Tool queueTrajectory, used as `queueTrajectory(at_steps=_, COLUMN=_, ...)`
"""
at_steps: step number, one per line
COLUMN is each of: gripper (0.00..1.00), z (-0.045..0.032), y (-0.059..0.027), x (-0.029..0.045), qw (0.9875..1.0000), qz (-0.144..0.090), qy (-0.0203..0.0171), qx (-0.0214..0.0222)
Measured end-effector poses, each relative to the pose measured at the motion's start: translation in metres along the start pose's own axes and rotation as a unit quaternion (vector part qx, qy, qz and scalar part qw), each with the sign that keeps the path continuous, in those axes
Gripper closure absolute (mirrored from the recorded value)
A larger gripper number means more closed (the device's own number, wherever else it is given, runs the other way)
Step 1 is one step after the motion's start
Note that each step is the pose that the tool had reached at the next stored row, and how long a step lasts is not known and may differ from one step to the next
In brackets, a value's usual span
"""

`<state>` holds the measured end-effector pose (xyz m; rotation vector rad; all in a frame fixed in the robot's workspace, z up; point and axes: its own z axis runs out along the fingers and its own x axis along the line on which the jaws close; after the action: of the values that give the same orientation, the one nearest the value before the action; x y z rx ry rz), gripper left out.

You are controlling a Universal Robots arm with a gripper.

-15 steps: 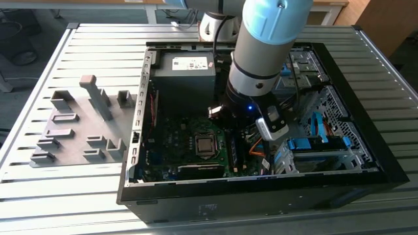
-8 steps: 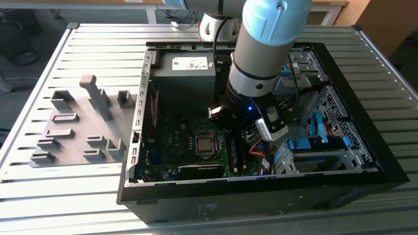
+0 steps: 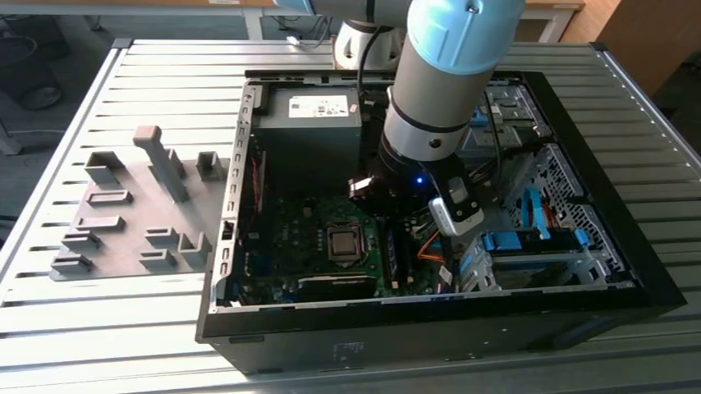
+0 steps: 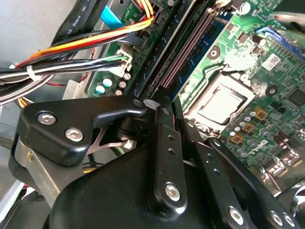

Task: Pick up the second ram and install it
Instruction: 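Insert the second ram into the second slot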

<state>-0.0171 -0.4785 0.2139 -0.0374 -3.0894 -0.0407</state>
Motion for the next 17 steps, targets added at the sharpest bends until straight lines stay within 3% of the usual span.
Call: queueTrajectory(at_steps=17, gripper=0.86, z=-0.0016, y=-0.0008, x=0.0000, qw=1.0000, qz=0.000, qy=0.0001, qx=-0.0026)
